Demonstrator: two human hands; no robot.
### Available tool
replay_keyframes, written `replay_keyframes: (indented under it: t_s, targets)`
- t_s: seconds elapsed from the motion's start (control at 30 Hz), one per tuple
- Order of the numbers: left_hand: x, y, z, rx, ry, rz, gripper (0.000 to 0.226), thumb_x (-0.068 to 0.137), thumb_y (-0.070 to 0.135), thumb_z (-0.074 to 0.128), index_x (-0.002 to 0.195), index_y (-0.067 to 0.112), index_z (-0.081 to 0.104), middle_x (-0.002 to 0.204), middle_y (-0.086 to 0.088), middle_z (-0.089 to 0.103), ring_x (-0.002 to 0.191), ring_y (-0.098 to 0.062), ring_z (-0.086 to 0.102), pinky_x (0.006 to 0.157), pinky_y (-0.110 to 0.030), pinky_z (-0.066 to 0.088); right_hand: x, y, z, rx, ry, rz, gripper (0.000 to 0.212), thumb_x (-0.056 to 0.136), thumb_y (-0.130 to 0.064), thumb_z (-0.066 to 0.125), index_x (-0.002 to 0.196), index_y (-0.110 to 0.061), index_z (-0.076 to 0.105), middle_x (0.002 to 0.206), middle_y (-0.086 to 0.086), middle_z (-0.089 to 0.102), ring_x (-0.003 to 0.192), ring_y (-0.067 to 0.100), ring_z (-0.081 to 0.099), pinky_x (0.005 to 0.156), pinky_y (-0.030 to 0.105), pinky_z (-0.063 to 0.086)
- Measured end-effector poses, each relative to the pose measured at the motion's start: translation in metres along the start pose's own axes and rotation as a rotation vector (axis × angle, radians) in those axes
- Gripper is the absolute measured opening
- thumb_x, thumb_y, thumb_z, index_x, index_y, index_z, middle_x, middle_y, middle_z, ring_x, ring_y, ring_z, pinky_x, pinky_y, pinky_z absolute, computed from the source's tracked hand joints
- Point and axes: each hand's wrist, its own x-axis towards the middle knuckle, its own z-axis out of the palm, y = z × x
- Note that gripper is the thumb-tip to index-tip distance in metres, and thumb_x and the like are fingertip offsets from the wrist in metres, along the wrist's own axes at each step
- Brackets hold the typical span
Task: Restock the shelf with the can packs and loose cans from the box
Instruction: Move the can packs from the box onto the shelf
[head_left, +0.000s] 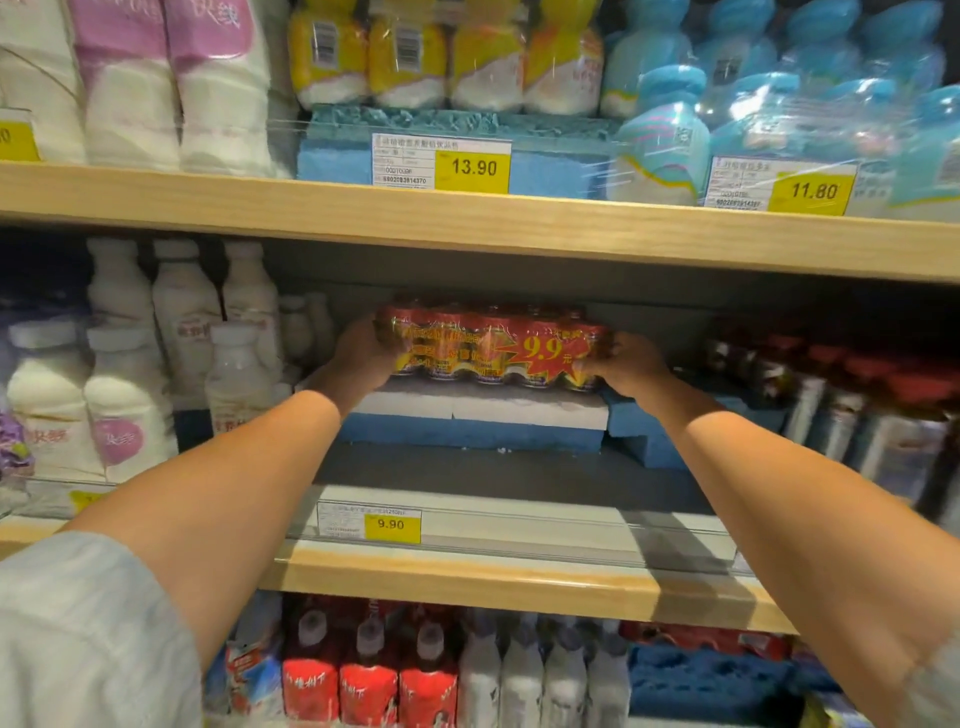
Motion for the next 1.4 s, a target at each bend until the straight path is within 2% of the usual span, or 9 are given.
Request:
replay_keyframes:
  t_s: [0.2,0.37,0.5,0.67,0.83,0.93,1.07,1.23,1.4]
  targets:
    - [-0.004,-0.006,-0.003,-0.051,0.004,0.030,0.034,0.091,0.019,0.069,0.121,0.010,0.056,0.118,-0.012,0.064,0.114,-0.029,0.058,0.091,-0.037,0.047,-0.003,-0.006,0.005,-0.027,0.004,-0.011,0.041,0.073,-0.029,0.086,0.107,-0.011,0.073,0.108,0.012,0.073,0.100,0.029,0.068,0.095,0.046,0.054]
    - [-0.005,-0.013,-0.011,-0.016,-0.002,0.063,0.034,0.090,0.019,0.069,0.120,0.010,0.056,0.121,-0.014,0.063,0.116,-0.032,0.058,0.097,-0.043,0.048,-0.012,-0.012,0.013,-0.072,0.001,-0.055,0.039,0.077,-0.032,0.083,0.108,-0.011,0.073,0.108,0.012,0.073,0.101,0.029,0.067,0.093,0.041,0.053]
    - [-0.002,-0.017,-0.012,-0.009,-0.021,0.024,0.043,0.090,0.025,0.070,0.126,0.010,0.051,0.124,-0.013,0.061,0.118,-0.031,0.057,0.090,-0.036,0.046,-0.014,-0.015,0.015,-0.050,0.009,-0.047,0.037,0.078,-0.030,0.082,0.108,-0.011,0.071,0.111,0.014,0.072,0.104,0.032,0.067,0.096,0.045,0.053]
    - [0.001,-0.010,-0.008,-0.004,-0.032,0.024,0.040,0.091,0.020,0.068,0.125,0.007,0.053,0.127,-0.015,0.060,0.121,-0.033,0.056,0.097,-0.042,0.047,-0.014,-0.015,0.013,-0.075,0.018,-0.047,0.040,0.081,-0.029,0.080,0.114,-0.009,0.068,0.116,0.014,0.070,0.109,0.032,0.065,0.089,0.033,0.049]
    - [0.005,-0.004,-0.008,0.035,-0.040,0.054,0.037,0.093,0.020,0.065,0.125,0.006,0.054,0.126,-0.016,0.061,0.120,-0.034,0.056,0.097,-0.041,0.044,-0.009,-0.015,0.012,-0.068,0.018,-0.019,0.046,0.078,-0.034,0.082,0.115,-0.011,0.069,0.116,0.013,0.070,0.109,0.031,0.065,0.096,0.040,0.052]
    - [0.002,-0.003,-0.007,0.056,-0.048,0.065,0.030,0.095,0.016,0.063,0.121,0.002,0.057,0.122,-0.020,0.062,0.118,-0.036,0.056,0.093,-0.038,0.043,-0.008,-0.015,0.015,-0.092,0.029,-0.039,0.039,0.080,-0.032,0.080,0.111,-0.011,0.070,0.114,0.013,0.071,0.108,0.031,0.065,0.096,0.041,0.051]
    - [0.001,-0.002,-0.007,0.050,-0.060,0.067,0.030,0.095,0.012,0.062,0.121,-0.001,0.056,0.123,-0.022,0.061,0.118,-0.037,0.056,0.096,-0.040,0.043,-0.006,-0.015,0.016,-0.126,0.006,-0.044,0.038,0.081,-0.033,0.079,0.111,-0.012,0.071,0.114,0.013,0.071,0.107,0.030,0.065,0.089,0.032,0.049]
    - [0.010,-0.010,-0.009,0.054,-0.083,0.041,0.040,0.092,0.018,0.067,0.127,0.005,0.053,0.126,-0.017,0.060,0.121,-0.035,0.055,0.097,-0.042,0.044,-0.012,-0.016,0.018,-0.031,0.034,-0.029,0.040,0.079,-0.027,0.081,0.114,-0.011,0.068,0.117,0.014,0.070,0.112,0.031,0.064,0.100,0.044,0.050]
    - [0.009,-0.007,-0.009,0.120,-0.103,0.055,0.036,0.095,0.019,0.063,0.127,0.006,0.054,0.126,-0.017,0.061,0.120,-0.035,0.056,0.096,-0.040,0.043,-0.016,-0.017,0.021,-0.023,0.024,-0.019,0.042,0.080,-0.029,0.080,0.117,-0.013,0.067,0.118,0.013,0.070,0.112,0.032,0.064,0.100,0.049,0.049]
